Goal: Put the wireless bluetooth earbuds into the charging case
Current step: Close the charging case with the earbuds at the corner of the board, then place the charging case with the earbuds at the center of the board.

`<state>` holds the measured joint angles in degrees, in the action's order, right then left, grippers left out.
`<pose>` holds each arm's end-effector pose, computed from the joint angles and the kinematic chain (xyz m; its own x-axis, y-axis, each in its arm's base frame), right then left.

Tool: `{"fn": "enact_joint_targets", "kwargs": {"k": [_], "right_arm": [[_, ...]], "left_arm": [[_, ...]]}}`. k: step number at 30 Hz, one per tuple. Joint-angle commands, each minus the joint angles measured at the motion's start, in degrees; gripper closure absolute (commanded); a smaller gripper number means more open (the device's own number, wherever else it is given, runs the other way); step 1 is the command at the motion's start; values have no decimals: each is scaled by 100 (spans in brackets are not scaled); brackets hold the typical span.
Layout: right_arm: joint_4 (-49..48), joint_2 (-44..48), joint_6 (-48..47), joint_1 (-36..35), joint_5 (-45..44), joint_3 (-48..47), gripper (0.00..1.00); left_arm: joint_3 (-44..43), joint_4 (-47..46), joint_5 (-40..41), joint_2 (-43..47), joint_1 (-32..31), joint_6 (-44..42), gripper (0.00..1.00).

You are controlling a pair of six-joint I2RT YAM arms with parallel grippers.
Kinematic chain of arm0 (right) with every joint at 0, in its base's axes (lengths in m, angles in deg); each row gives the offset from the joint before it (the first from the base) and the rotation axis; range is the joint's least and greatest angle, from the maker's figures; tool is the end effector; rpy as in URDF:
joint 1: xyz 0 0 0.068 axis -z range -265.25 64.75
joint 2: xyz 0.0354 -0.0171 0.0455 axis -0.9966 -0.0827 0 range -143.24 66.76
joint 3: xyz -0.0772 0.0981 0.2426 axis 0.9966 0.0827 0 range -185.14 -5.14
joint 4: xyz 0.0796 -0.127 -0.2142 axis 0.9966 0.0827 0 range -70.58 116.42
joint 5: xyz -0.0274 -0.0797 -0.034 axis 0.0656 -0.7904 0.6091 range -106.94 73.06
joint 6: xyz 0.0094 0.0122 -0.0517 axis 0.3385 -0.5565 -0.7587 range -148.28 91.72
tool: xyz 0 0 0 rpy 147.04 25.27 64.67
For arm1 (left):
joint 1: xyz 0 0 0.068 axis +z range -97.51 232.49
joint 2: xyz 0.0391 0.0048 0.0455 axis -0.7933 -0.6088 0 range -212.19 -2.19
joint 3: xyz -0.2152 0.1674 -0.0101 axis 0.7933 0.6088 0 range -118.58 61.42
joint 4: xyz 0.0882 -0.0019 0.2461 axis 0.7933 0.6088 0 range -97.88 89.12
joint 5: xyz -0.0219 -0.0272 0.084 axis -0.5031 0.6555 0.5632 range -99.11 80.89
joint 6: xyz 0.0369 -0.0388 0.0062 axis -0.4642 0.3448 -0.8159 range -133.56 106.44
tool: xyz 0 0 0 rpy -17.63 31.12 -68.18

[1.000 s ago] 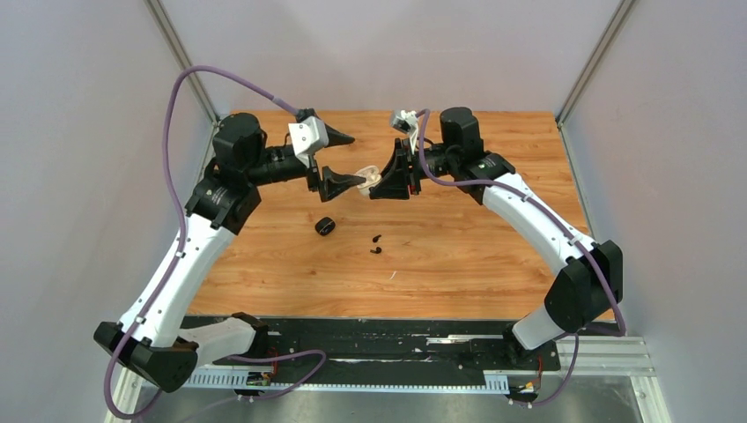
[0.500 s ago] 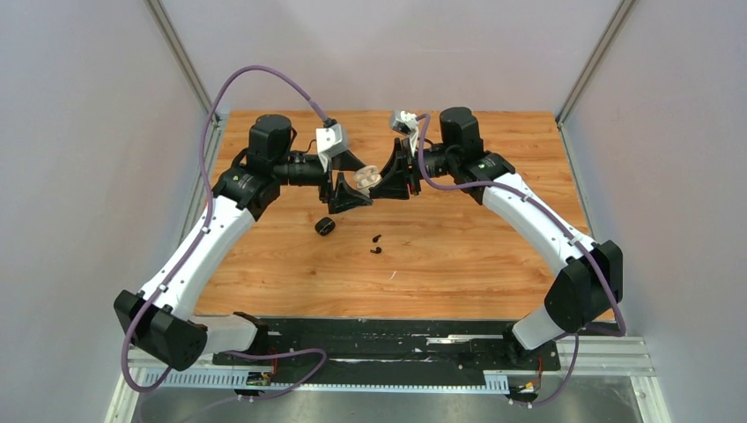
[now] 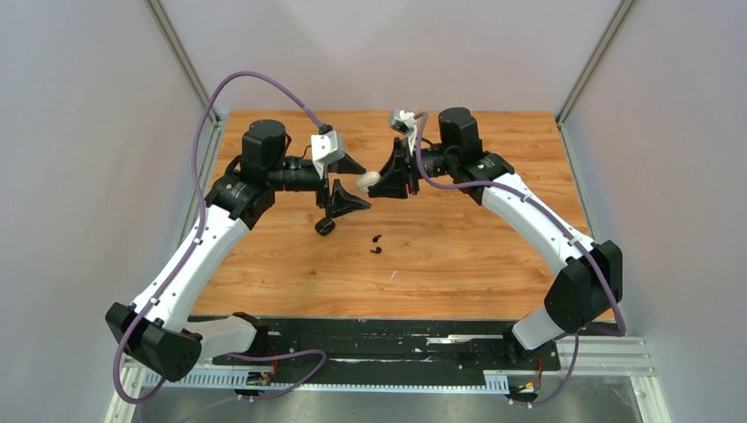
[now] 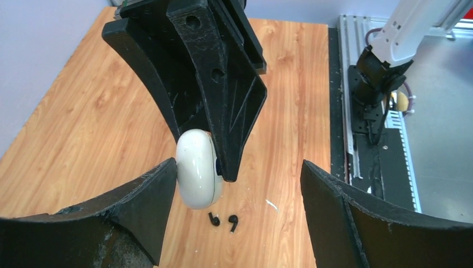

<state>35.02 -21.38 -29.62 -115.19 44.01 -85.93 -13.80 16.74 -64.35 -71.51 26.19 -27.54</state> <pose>0.2844 0.1997 0.3699 -0.3157 -0.1950 -0.9286 -0.9476 0.0146 0.3191 0.2144 -0.1386 0.4150 -0.0497 0.1783 -0.9827 0.9915 0.1271 -0.0271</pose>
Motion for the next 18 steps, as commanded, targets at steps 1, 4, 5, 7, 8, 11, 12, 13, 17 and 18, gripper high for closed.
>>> {"fn": "enact_joint_targets", "kwargs": {"k": [1, 4, 5, 7, 8, 11, 12, 13, 17, 18], "right_arm": [[-88, 49, 99, 117, -379, 76, 100], [40, 205, 891, 430, -1084, 739, 100], [120, 217, 1139, 594, -1120, 955, 100], [311, 197, 1572, 937, -1051, 1373, 100], [410, 175, 1715, 1073, -1028, 1553, 100], [697, 45, 1854, 1421, -1003, 2052, 100], [784, -25, 1805, 1505, -1023, 2112, 100], [881, -145, 1708, 1571, -1064, 2156, 100], [1217, -645, 1272, 1824, -1220, 2248, 100], [1250, -763, 1185, 1876, -1217, 2294, 99]], "left_arm": [[-23, 0, 448, 299, -79, -280, 13], [-130, 168, 1255, 419, -72, -468, 10], [-136, 215, 1417, 428, -70, -503, 9], [-106, 454, 2096, 440, -68, -521, 9], [-34, 503, 2281, 433, -68, -515, 9], [200, 717, 3341, 349, -22, -134, 8], [271, 727, 3382, 320, 12, -67, 7], [464, 682, 3405, 321, 66, 65, 7], [968, 473, 3267, 432, 108, 387, 0], [1085, 460, 3220, 430, 113, 506, 0]]}}
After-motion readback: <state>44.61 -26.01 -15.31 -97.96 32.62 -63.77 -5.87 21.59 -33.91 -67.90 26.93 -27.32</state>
